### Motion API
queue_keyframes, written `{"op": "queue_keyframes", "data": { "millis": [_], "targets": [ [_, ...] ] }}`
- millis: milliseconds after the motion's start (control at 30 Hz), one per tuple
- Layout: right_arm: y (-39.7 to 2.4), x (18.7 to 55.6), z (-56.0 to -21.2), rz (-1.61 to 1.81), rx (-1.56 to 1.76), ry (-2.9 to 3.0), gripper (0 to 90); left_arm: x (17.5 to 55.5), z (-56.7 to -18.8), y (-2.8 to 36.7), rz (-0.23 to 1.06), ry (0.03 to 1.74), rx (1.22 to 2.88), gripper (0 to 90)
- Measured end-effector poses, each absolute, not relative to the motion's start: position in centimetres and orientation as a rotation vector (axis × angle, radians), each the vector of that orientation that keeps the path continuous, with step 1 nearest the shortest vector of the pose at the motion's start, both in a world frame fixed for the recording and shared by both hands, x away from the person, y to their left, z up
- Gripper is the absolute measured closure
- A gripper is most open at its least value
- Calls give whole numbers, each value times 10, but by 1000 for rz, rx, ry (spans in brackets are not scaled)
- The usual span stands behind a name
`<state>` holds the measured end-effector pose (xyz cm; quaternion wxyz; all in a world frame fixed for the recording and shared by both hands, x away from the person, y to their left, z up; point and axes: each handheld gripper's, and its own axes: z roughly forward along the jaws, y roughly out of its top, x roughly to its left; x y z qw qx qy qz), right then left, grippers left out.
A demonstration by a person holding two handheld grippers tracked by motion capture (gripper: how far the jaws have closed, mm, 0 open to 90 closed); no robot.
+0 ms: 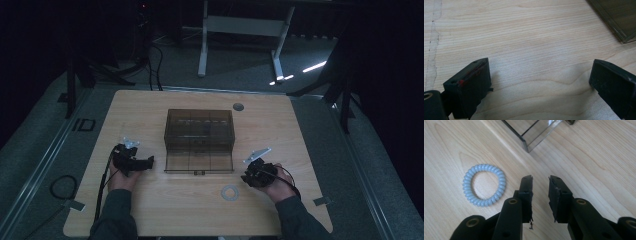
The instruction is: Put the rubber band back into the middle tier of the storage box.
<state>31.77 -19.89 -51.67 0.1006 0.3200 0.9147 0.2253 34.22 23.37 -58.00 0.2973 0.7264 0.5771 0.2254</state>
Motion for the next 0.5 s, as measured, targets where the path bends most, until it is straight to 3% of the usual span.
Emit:
{"op": "queue_keyframes", "data": {
  "millis": [500],
  "targets": [
    [-184,315,-516,601,868,2774,778,342,-580,234,599,1534,1931,36]
  ]
}}
